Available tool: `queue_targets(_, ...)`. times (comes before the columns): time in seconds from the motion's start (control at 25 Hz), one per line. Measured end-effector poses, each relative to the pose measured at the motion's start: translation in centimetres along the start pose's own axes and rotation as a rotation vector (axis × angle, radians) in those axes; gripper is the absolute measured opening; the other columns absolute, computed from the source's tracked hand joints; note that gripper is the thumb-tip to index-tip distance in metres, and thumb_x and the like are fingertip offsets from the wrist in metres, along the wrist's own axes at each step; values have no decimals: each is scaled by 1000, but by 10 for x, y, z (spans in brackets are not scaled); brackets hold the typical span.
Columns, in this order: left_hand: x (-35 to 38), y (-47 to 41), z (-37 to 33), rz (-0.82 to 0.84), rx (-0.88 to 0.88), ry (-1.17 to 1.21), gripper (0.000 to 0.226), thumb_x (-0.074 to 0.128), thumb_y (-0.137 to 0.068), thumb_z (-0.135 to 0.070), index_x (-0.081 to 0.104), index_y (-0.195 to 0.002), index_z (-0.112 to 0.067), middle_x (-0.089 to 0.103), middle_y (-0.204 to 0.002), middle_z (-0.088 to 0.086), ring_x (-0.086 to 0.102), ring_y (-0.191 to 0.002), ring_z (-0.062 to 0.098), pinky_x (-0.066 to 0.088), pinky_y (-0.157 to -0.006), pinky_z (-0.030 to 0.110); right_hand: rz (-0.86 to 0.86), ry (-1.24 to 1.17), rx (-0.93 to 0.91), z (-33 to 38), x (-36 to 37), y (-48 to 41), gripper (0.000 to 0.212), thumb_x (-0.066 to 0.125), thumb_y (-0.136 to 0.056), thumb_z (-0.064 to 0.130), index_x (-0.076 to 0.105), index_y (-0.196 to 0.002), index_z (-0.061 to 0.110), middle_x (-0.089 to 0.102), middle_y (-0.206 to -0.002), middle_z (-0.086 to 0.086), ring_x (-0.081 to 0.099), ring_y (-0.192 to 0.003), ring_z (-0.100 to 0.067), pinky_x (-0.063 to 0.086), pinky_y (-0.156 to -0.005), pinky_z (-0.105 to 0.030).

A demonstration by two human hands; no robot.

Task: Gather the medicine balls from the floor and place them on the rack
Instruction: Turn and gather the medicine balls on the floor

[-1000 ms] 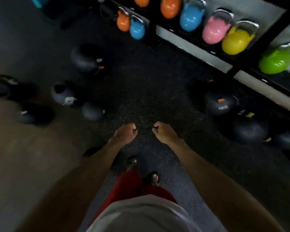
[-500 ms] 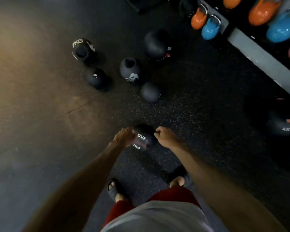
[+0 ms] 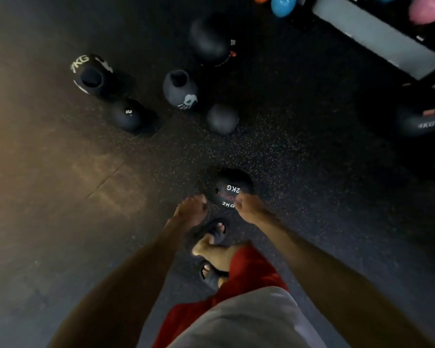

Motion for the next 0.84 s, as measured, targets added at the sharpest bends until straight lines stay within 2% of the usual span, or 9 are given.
queue_targets(0.16,-2,-39,-4,101,49,-90,29,48,-101,-32,60,-120,-13,68,-115,13,65,-106,33,52,-88,39,-7,-80,64,4,17,-30,39,46,-103,32,55,-133,9,58,-133,-20,54,-123,-39,47,-96,-44)
queue_targets(0.28,-8,-63,-10,169,100,-190,31,48,-102,-30,59,-125,-12,67,-120,12,63,-109,30,47,-88,33,-32,-132,128,7,23,-42,41,43,-104,31,50,-137,6,55,-136,-21,53,-124,-38,46,-96,-43)
queue_targets(0.44,-11,-98,-12,236,170,-343,30,48,-103,-31,57,-126,-15,64,-125,10,60,-115,28,43,-88,33,-95,-316,242,-3,36,-54,37,42,-102,31,49,-131,9,58,-128,-22,59,-115,-41,49,-90,-45)
queue_targets(0.64,23,-153,-5,339,262,-459,26,51,-100,-31,59,-122,-19,65,-123,9,60,-113,30,47,-91,36,-134,-457,395,-29,77,-82,24,39,-102,26,54,-113,11,67,-105,-18,66,-94,-37,50,-72,-41)
queue_targets(0.84,83,-226,17,469,367,-523,19,53,-95,-37,60,-111,-29,68,-116,5,63,-106,30,52,-92,44,-173,-641,577,-57,142,-132,29,39,-101,27,55,-121,13,69,-109,-18,67,-95,-36,55,-82,-45)
Point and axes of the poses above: each hand's wrist, its own y-axis away from the middle knuckle, its own x-axis out of the palm, z = x × y, the point moved 10 cm from there along -y, towards the middle knuckle
